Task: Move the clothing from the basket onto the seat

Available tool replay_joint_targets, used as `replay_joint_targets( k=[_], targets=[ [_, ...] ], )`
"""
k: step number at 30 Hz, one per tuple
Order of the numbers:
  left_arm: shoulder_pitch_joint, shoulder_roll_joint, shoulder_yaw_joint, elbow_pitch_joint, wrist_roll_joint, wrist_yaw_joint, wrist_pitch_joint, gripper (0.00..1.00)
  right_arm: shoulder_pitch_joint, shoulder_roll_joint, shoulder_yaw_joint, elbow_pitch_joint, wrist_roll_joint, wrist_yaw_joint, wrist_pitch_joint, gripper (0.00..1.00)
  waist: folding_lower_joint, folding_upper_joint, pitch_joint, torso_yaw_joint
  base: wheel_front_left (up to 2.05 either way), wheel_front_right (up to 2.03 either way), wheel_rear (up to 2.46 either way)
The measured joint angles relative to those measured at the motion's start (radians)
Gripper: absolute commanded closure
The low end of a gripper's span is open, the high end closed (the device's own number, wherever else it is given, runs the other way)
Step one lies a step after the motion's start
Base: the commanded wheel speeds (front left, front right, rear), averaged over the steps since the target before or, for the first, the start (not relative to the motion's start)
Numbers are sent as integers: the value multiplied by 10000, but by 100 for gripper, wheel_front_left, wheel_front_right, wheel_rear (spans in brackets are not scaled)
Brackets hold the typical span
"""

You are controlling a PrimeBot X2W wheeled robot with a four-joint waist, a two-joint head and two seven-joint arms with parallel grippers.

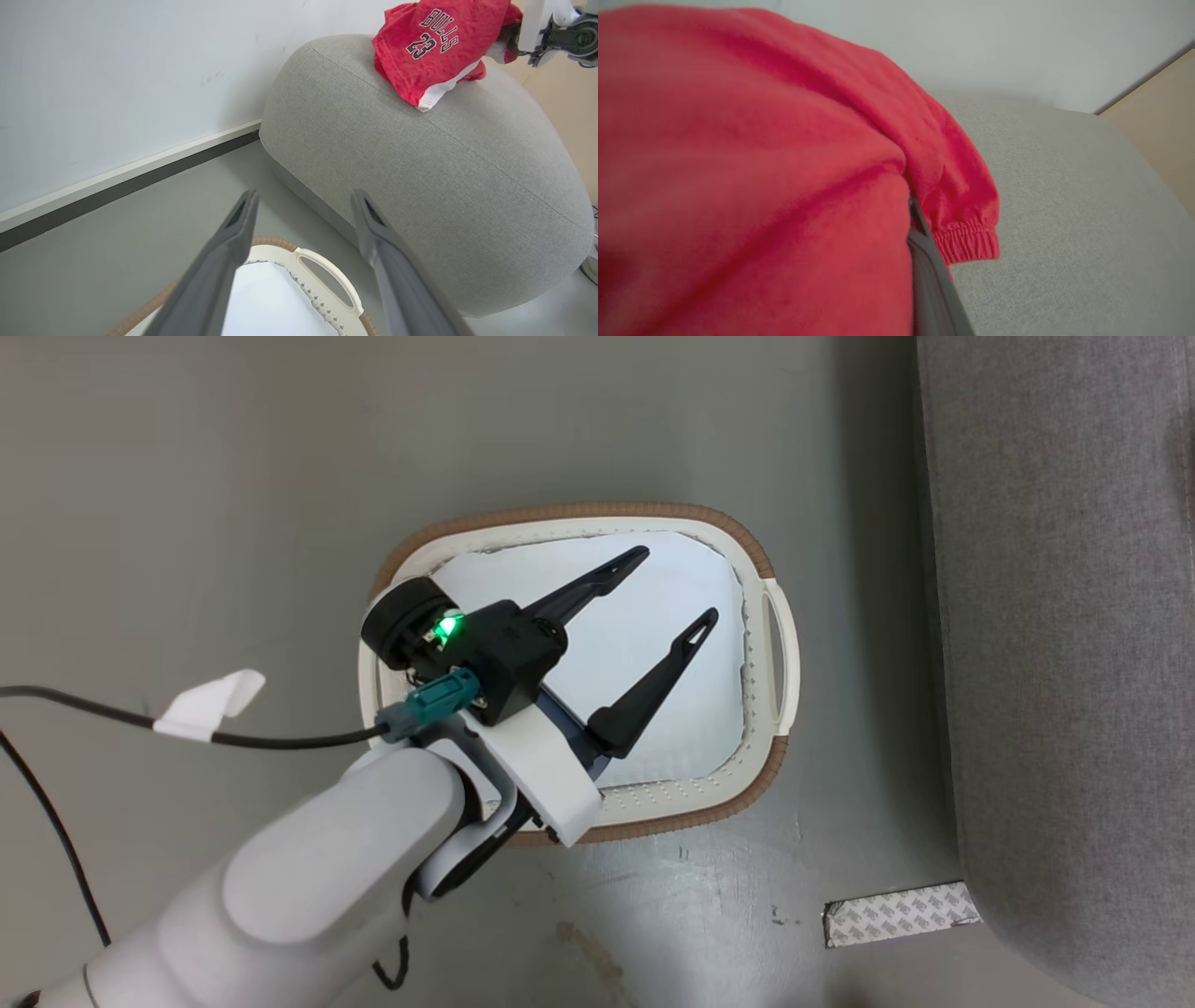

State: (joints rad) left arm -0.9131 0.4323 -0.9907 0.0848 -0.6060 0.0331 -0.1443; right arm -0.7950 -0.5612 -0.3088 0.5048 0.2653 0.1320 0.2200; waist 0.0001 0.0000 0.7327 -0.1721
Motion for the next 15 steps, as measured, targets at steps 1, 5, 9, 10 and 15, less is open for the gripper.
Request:
replay_joint_targets(
  k=[1,5,9,10,15],
  targets=[
    [0,-4,-6,27,-6,0,-40,0,-1,-38,0,188,0,0,52,53,0,0,-25,13,0,0,0],
    [38,-61,-6,159,-142,-13,-138,0,-18,-46,121,771,21,0,236,0,0,0,-199,46,0,0,0],
    [117,-182,-36,370,-196,-25,-278,0,-39,-267,696,965,94,-2,295,0,0,0,-545,72,0,0,0],
    [158,-221,-35,439,-219,-27,-347,0,-40,-286,821,1009,176,0,420,0,0,0,-668,78,0,0,0],
    [555,-445,-48,817,-470,-42,-602,0,302,-468,1827,953,585,0,1302,0,-1,0,-1504,84,0,0,0]
  ],
)
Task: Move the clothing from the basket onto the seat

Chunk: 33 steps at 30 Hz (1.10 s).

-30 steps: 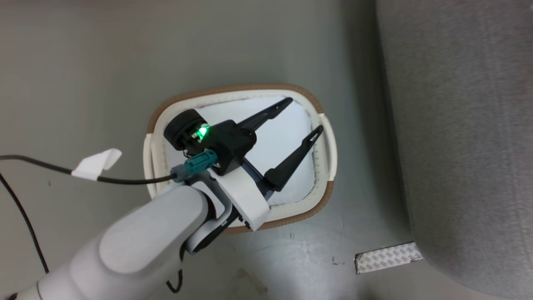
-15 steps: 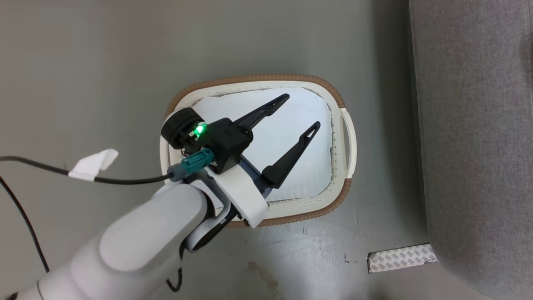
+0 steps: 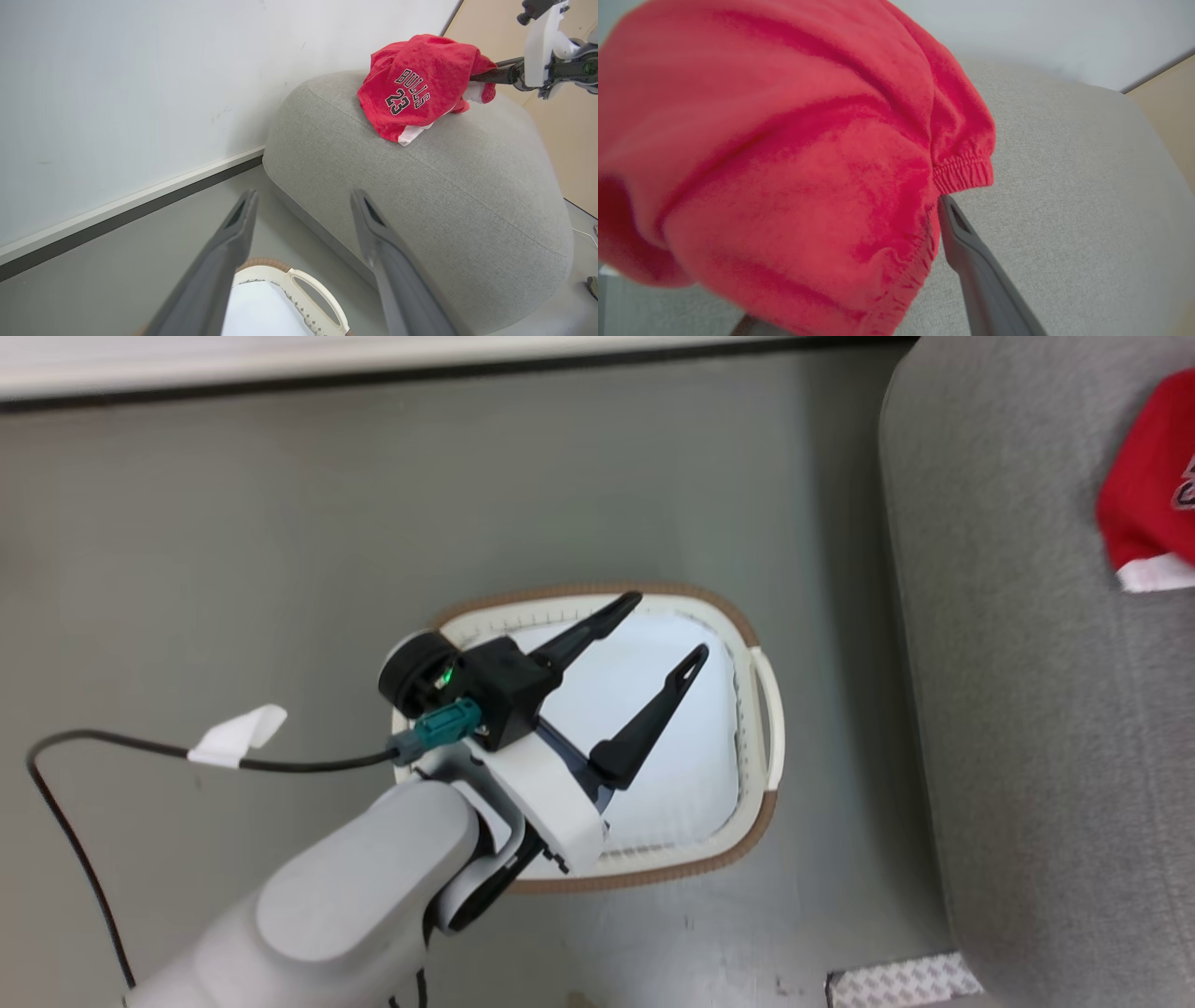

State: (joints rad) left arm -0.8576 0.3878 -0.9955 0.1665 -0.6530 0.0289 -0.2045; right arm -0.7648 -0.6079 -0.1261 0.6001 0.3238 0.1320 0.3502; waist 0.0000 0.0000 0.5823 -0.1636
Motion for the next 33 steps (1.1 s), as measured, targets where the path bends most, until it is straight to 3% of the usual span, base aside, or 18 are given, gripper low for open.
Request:
replay_joint_targets(
  k=[11,18,24,26,33],
  targets=[
    [1176,-251,458,571,-658,253,-435,0,2455,-1624,391,-1889,1887,0,1045,0,-3,0,-2575,75,0,0,0],
    [2051,-203,1214,652,-1137,639,-539,0,3367,-2050,244,-3983,2761,0,995,0,-4,0,-4243,278,0,0,0],
    [2857,186,2165,403,-1388,947,-587,0,3477,-1365,568,-5365,2823,-2,355,0,-5,0,-5372,653,0,0,0],
    [3119,343,2754,151,-1360,1271,-593,0,3480,-790,600,-5676,2824,-2,-244,0,-6,0,-5595,851,0,0,0],
    [4514,656,4330,-153,-972,1595,-596,0,4161,1592,602,-5898,1791,0,-1881,0,-3,0,-6011,1543,0,0,0]
  ],
)
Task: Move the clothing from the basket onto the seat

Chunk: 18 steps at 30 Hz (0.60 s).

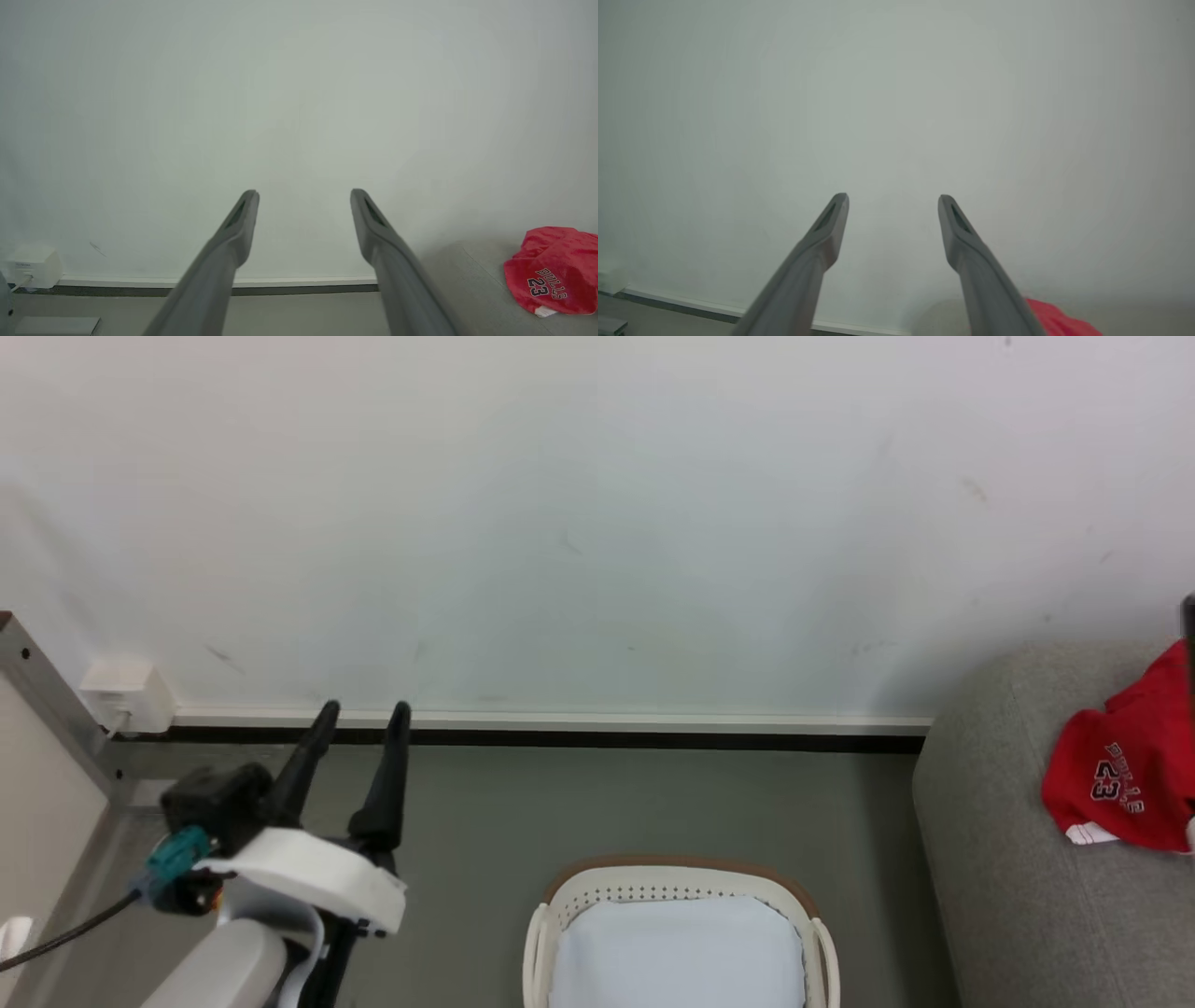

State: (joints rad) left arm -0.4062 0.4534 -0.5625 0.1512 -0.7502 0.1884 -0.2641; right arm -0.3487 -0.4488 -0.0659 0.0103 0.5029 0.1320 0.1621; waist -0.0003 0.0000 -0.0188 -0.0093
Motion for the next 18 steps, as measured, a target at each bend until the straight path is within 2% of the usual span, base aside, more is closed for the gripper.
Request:
replay_joint_targets(
  k=[4,8,11,18],
  targets=[
    [967,-12,802,-13,370,123,0,0,1243,1231,40,-29,-445,-2,-660,0,1,0,-185,268,0,0,0],
    [1928,-299,1749,-84,738,119,0,0,2124,2044,247,86,-1024,-2,-1440,0,1,0,-285,358,0,0,0],
    [2581,-754,2433,-272,1269,-46,-2,0,2795,2405,397,263,-1214,-2,-2092,0,2,0,-396,407,0,0,0],
    [3814,-1676,3676,-46,2510,-662,-2,0,3559,2537,1496,828,-1298,-2,-3534,0,2,0,-543,330,0,0,0]
  ],
)
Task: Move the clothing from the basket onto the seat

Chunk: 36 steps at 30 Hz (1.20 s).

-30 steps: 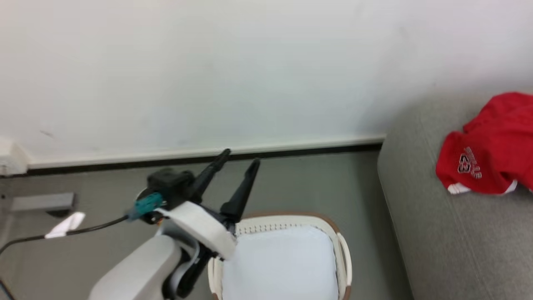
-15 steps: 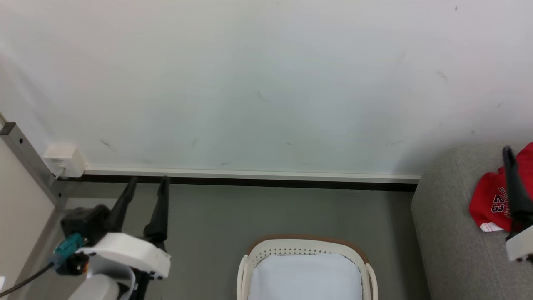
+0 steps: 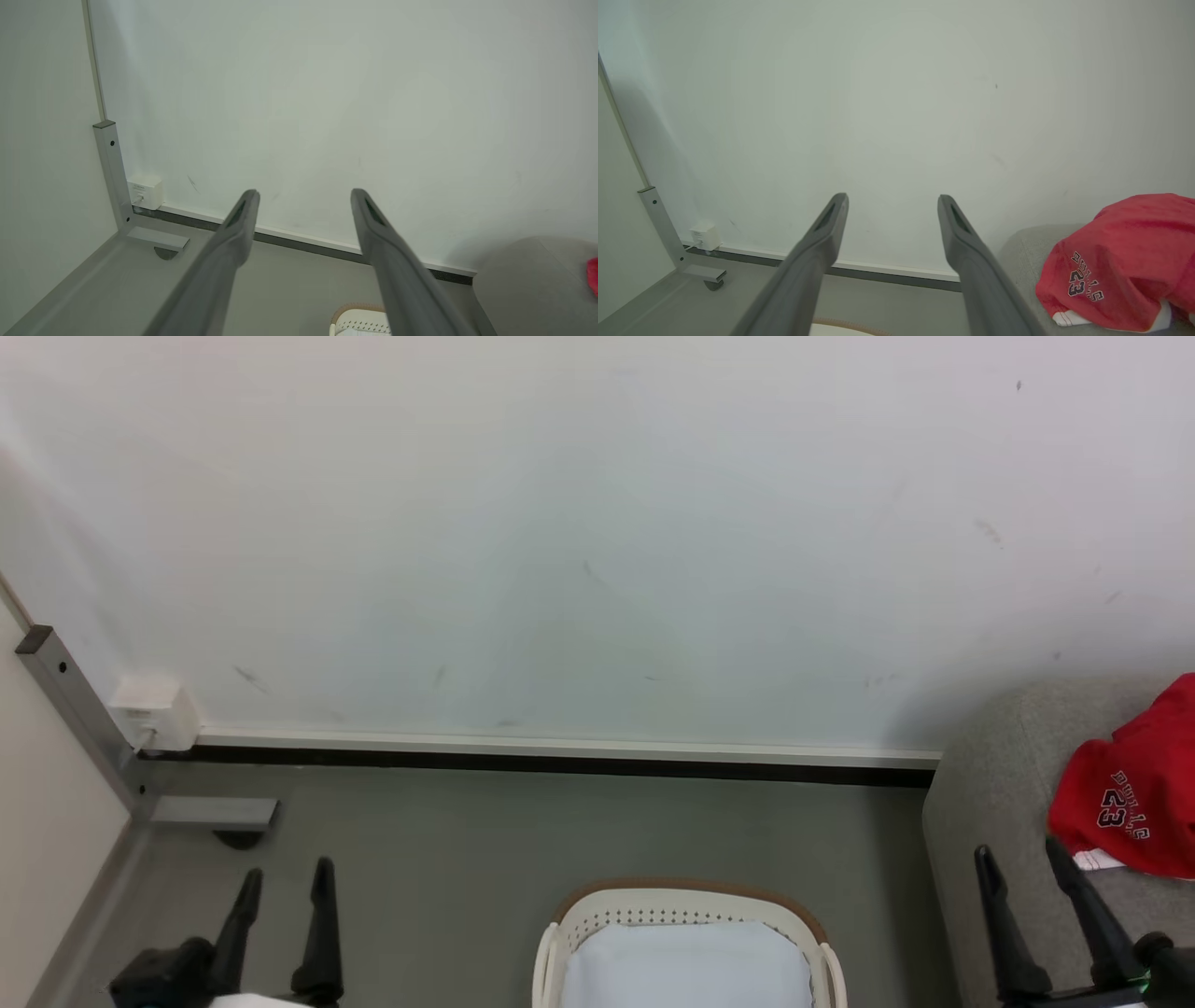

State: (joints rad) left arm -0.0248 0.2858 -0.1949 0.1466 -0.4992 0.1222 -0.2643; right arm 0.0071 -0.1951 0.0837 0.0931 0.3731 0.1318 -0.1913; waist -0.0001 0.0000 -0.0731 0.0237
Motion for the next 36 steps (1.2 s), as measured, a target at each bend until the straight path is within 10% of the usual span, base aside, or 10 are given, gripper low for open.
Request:
replay_joint_targets(
  k=[15,31,32,36],
  targets=[
    [216,-1394,1388,1411,1887,-1829,0,0,-18,546,700,1666,196,0,-711,0,0,0,57,-9,0,0,0],
    [18,-2008,2171,1687,2615,-2385,0,0,-62,627,677,1659,23,0,-711,0,0,0,52,-59,0,0,0],
    [12,-2021,2178,1703,2612,-2443,0,100,-62,629,685,1661,23,0,-711,100,0,0,53,-66,0,0,0],
    [212,-2132,2163,2002,2539,-2451,65,100,116,723,723,1910,65,2,-642,100,0,0,58,-69,0,0,0]
  ],
)
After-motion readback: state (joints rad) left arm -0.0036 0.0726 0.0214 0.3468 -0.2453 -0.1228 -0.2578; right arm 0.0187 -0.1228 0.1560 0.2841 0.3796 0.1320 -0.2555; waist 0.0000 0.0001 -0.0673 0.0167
